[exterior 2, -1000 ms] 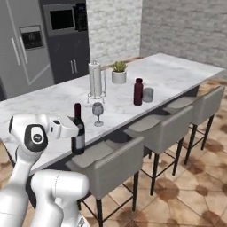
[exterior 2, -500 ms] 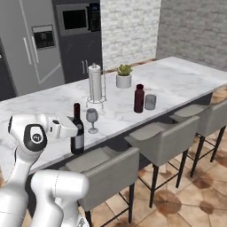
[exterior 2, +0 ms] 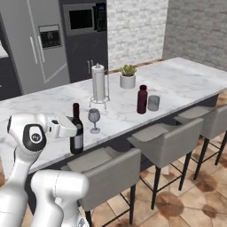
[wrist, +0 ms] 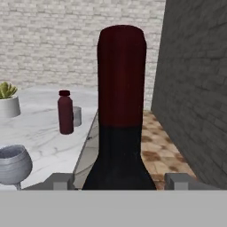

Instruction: There is a wine glass and glass cup on the dining counter. Place the wine bottle next to the wine glass and the juice bottle next to the glass cup.

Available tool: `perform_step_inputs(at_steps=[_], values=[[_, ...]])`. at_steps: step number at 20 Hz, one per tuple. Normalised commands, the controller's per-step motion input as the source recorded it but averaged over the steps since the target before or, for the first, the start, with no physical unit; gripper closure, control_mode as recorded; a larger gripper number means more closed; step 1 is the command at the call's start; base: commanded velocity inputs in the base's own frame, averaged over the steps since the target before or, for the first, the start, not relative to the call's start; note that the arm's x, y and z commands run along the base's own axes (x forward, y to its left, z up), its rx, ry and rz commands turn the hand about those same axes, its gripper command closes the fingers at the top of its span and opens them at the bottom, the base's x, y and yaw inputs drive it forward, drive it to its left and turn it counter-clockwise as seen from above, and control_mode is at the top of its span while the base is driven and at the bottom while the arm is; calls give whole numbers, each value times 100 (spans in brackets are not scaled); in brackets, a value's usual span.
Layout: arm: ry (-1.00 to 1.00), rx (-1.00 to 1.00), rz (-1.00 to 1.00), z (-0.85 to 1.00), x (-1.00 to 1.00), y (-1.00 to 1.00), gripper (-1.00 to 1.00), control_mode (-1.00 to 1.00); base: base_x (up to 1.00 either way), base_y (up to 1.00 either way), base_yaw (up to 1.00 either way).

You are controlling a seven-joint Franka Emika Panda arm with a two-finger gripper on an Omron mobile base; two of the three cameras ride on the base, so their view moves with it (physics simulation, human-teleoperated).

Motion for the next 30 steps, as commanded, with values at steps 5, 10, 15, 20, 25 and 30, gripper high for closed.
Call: perform_step_inputs(at_steps=[5, 10, 15, 20, 25, 30], values=[[0, 0, 0, 0, 0, 0, 100, 100, 32, -23, 5], [0, 0, 0, 0, 0, 0, 100, 100, 5, -8, 0], [0, 0, 0, 0, 0, 0, 100, 100, 0, 0, 0], [0, 0, 0, 0, 0, 0, 100, 100, 0, 0, 0], [0, 0, 0, 0, 0, 0, 100, 100, 0, 0, 0], [0, 0, 0, 0, 0, 0, 100, 100, 0, 0, 0]])
